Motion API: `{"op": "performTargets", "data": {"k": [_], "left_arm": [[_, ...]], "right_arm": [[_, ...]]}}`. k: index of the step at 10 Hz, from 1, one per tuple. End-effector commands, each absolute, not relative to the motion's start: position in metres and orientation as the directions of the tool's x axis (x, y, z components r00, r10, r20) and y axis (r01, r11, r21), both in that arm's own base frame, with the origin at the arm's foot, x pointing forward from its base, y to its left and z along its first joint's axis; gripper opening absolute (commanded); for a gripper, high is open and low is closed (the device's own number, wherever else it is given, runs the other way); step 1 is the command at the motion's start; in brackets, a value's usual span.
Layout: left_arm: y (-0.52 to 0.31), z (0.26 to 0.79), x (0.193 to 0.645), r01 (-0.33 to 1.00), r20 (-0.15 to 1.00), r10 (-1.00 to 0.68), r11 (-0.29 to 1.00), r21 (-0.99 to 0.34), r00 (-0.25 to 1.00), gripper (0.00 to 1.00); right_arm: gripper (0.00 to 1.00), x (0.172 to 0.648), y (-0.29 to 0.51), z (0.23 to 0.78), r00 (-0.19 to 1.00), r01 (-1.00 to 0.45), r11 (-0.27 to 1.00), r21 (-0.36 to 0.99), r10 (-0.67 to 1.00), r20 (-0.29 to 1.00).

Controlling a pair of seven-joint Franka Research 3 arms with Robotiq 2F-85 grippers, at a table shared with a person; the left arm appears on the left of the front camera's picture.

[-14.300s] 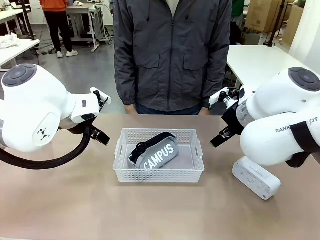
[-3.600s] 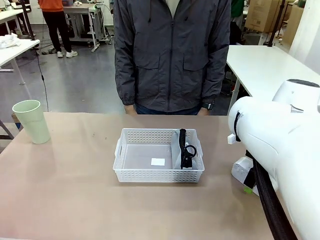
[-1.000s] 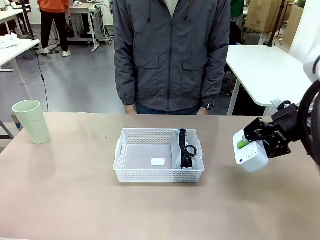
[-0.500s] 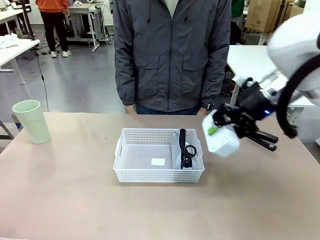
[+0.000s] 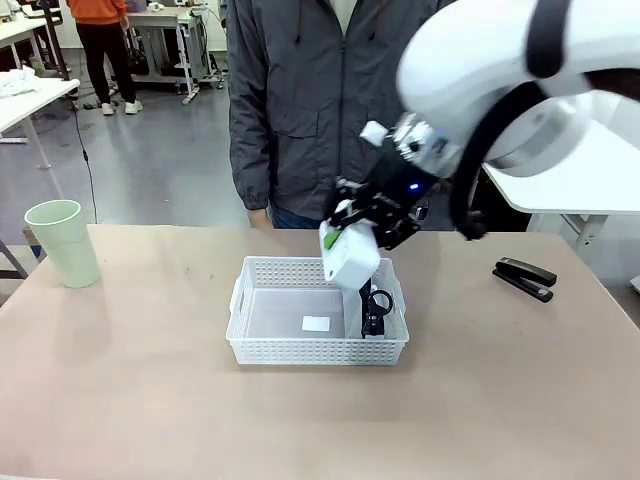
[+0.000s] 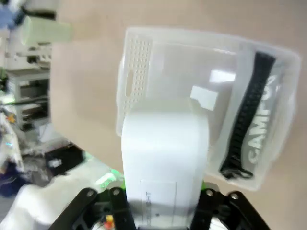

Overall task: Efficiently arrange items inside the basket to fit them all.
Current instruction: Pick up the Digital clock and place it inside the Organizing basket.

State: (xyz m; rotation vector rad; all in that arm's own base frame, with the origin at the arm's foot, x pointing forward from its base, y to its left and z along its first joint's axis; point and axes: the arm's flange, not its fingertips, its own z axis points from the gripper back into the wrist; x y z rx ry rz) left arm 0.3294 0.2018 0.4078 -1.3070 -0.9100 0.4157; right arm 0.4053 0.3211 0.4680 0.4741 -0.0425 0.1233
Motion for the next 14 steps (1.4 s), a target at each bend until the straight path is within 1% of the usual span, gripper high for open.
{"op": "performTargets", "data": {"k": [1, 2, 3, 4, 5, 7, 8, 9, 12, 13, 14], "left_arm": [[0.202, 0.408, 0.328, 0.242, 0.347, 0.725, 0.250, -0.937, 0.595, 1.00], [0.202, 0.408, 0.328, 0.242, 0.347, 0.725, 0.250, -0.937, 0.595, 1.00], [0.202, 0.408, 0.328, 0.242, 0.347, 0.725, 0.250, -0.937, 0.595, 1.00], [0.202, 0.408, 0.328, 0.242, 0.347, 0.725, 0.250, -0.937, 0.595, 1.00], [0.202, 0.408, 0.328, 0.242, 0.347, 0.725, 0.250, -0.937, 0.595, 1.00], [0.202, 0.408, 0.328, 0.242, 0.347, 0.725, 0.250, -0.937, 0.595, 1.00], [0.202, 0.408, 0.328, 0.242, 0.347, 0.725, 0.250, -0.937, 0.595, 1.00], [0.202, 0.408, 0.328, 0.242, 0.347, 0.725, 0.250, -0.937, 0.595, 1.00], [0.202, 0.408, 0.328, 0.242, 0.347, 0.725, 0.250, -0.937, 0.595, 1.00], [0.202, 0.408, 0.328, 0.242, 0.347, 0.725, 0.250, -0.937, 0.595, 1.00], [0.202, 0.408, 0.328, 0.242, 0.347, 0.725, 0.250, -0.937, 0.595, 1.00]], "right_arm": [[0.52, 0.432, 0.360, 0.460, 0.964, -0.264, 0.915, 0.306, 0.239, 0.118], [0.52, 0.438, 0.375, 0.448, 0.945, -0.323, 0.914, 0.245, 0.295, 0.143], [0.52, 0.443, 0.390, 0.430, 0.929, -0.366, 0.909, 0.198, 0.344, 0.137], [0.52, 0.448, 0.400, 0.414, 0.909, -0.415, 0.892, 0.180, 0.397, 0.129], [0.52, 0.456, 0.409, 0.397, 0.866, -0.499, 0.851, 0.163, 0.482, 0.136], [0.52, 0.462, 0.421, 0.377, 0.831, -0.556, 0.817, 0.154, 0.554, 0.058], [0.52, 0.462, 0.425, 0.369, 0.797, -0.603, 0.784, 0.146, 0.602, 0.058], [0.52, 0.461, 0.430, 0.357, 0.754, -0.653, 0.745, 0.137, 0.656, 0.032], [0.52, 0.459, 0.436, 0.347, 0.730, -0.678, 0.728, 0.103, 0.683, -0.023], [0.52, 0.459, 0.434, 0.345, 0.709, -0.702, 0.710, 0.053, 0.704, -0.037], [0.52, 0.451, 0.436, 0.339, 0.742, -0.661, 0.737, 0.142, 0.670, -0.022]]}}
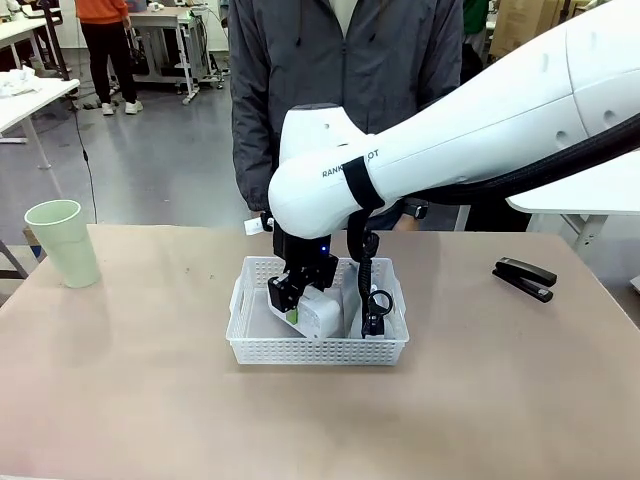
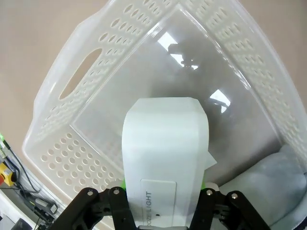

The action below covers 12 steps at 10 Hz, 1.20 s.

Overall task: Efficiently arrange items inside the basket to fit them all.
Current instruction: Pick up the Digital clock and place it inside the Organizing basket.

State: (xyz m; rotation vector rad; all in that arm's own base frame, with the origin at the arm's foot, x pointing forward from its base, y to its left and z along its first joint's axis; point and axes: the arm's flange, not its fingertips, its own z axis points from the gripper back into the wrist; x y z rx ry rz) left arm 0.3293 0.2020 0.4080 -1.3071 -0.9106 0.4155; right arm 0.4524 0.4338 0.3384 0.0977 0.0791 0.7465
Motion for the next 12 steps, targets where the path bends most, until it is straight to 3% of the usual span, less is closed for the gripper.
{"op": "performTargets", "data": {"k": [1, 3, 4, 5, 9, 12], "left_arm": [[0.202, 0.408, 0.328, 0.242, 0.347, 0.725, 0.250, -0.937, 0.595, 1.00], [0.202, 0.408, 0.328, 0.242, 0.347, 0.725, 0.250, -0.937, 0.595, 1.00], [0.202, 0.408, 0.328, 0.242, 0.347, 0.725, 0.250, -0.937, 0.595, 1.00], [0.202, 0.408, 0.328, 0.242, 0.347, 0.725, 0.250, -0.937, 0.595, 1.00], [0.202, 0.408, 0.328, 0.242, 0.347, 0.725, 0.250, -0.937, 0.595, 1.00], [0.202, 0.408, 0.328, 0.242, 0.347, 0.725, 0.250, -0.937, 0.595, 1.00]], "right_arm": [[0.52, 0.451, 0.436, 0.339, 0.742, -0.661, 0.737, 0.142, 0.670, -0.022], [0.52, 0.452, 0.434, 0.338, 0.734, -0.670, 0.732, 0.123, 0.678, -0.038], [0.67, 0.452, 0.433, 0.337, 0.734, -0.670, 0.732, 0.124, 0.678, -0.038], [1.00, 0.453, 0.432, 0.337, 0.740, -0.666, 0.738, 0.109, 0.672, -0.036], [1.00, 0.450, 0.422, 0.346, 0.750, -0.657, 0.744, 0.122, 0.662, -0.001], [1.00, 0.422, 0.355, 0.414, 0.855, -0.509, 0.842, 0.179, 0.519, -0.013]]}}
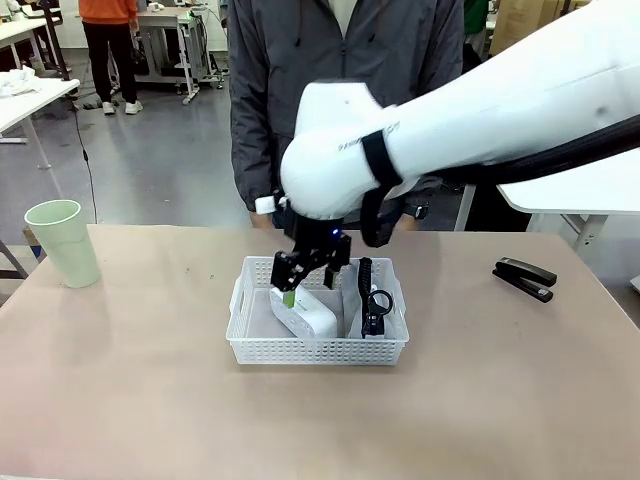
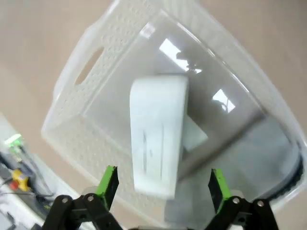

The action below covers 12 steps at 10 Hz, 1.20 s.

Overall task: Efficiently arrange items inside the basket to fit them all.
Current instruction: Pick up the Digital clock and place it inside the Organizing basket.

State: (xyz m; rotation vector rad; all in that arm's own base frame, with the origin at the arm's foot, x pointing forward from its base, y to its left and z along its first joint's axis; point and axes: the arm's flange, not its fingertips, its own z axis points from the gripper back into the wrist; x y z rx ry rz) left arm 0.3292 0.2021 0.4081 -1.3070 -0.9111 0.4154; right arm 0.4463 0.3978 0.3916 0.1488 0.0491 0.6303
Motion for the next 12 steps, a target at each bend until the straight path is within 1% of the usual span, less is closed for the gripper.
{"op": "performTargets", "data": {"k": [1, 2, 3, 5, 6, 7, 8, 9, 11, 12], "left_arm": [[0.202, 0.408, 0.328, 0.242, 0.347, 0.725, 0.250, -0.937, 0.595, 1.00], [0.202, 0.408, 0.328, 0.242, 0.347, 0.725, 0.250, -0.937, 0.595, 1.00], [0.202, 0.408, 0.328, 0.242, 0.347, 0.725, 0.250, -0.937, 0.595, 1.00], [0.202, 0.408, 0.328, 0.242, 0.347, 0.725, 0.250, -0.937, 0.595, 1.00], [0.202, 0.408, 0.328, 0.242, 0.347, 0.725, 0.250, -0.937, 0.595, 1.00], [0.202, 0.408, 0.328, 0.242, 0.347, 0.725, 0.250, -0.937, 0.595, 1.00], [0.202, 0.408, 0.328, 0.242, 0.347, 0.725, 0.250, -0.937, 0.595, 1.00], [0.202, 0.408, 0.328, 0.242, 0.347, 0.725, 0.250, -0.937, 0.595, 1.00], [0.202, 0.408, 0.328, 0.242, 0.347, 0.725, 0.250, -0.937, 0.595, 1.00], [0.202, 0.408, 0.328, 0.242, 0.347, 0.725, 0.250, -0.937, 0.595, 1.00]], "right_arm": [[1.00, 0.410, 0.318, 0.431, 0.891, -0.432, 0.870, 0.239, 0.453, -0.040], [1.00, 0.395, 0.274, 0.443, 0.883, -0.413, 0.845, 0.341, 0.463, -0.079], [1.00, 0.384, 0.226, 0.449, 0.892, -0.375, 0.814, 0.444, 0.447, -0.067], [1.00, 0.364, 0.119, 0.438, 0.948, -0.232, 0.735, 0.637, 0.317, -0.020], [1.00, 0.356, 0.062, 0.422, 0.984, -0.099, 0.675, 0.731, 0.177, -0.031], [1.00, 0.344, 0.004, 0.398, 0.990, -0.098, 0.519, 0.849, 0.137, 0.031], [1.00, 0.332, -0.040, 0.371, 0.999, 0.044, 0.412, 0.910, -0.045, -0.028], [1.00, 0.315, -0.069, 0.347, 0.971, 0.154, 0.317, 0.936, -0.225, -0.084], [1.00, 0.280, -0.096, 0.305, 0.893, 0.107, 0.157, 0.982, -0.449, -0.026], [1.00, 0.276, -0.092, 0.293, 0.838, 0.173, 0.165, 0.971, -0.543, -0.057]]}}
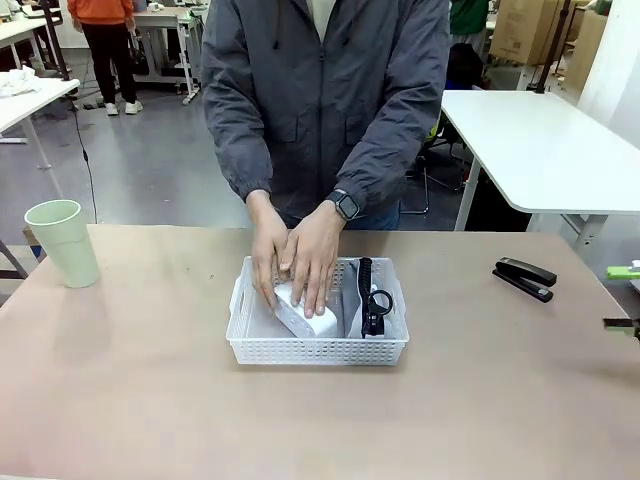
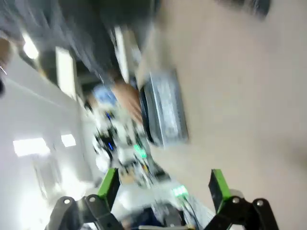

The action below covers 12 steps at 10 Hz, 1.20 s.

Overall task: Efficiently arrange items inside the basket to fit them all.
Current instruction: Pick up the Digital clock and place it inside the Organizing basket, then pick up the Stapler and place it inside the Organizing basket.

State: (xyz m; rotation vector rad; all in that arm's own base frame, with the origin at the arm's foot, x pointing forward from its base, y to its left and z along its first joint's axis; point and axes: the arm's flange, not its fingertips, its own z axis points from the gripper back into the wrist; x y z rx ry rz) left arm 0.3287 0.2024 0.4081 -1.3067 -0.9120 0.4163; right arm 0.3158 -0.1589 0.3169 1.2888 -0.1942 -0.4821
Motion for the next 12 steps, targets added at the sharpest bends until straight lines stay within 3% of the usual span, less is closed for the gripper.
{"op": "performTargets", "data": {"k": [1, 12], "left_arm": [[0.2018, 0.4084, 0.3279, 0.242, 0.347, 0.725, 0.250, -0.937, 0.595, 1.00], [0.2018, 0.4084, 0.3279, 0.242, 0.347, 0.725, 0.250, -0.937, 0.595, 1.00]], "right_arm": [[1.00, 0.3150, -0.1378, 0.3348, 0.940, 0.213, 0.283, 0.935, -0.322, -0.117], [1.00, 0.3150, -0.1378, 0.3348, 0.940, 0.213, 0.283, 0.935, -0.322, -0.117]]}}
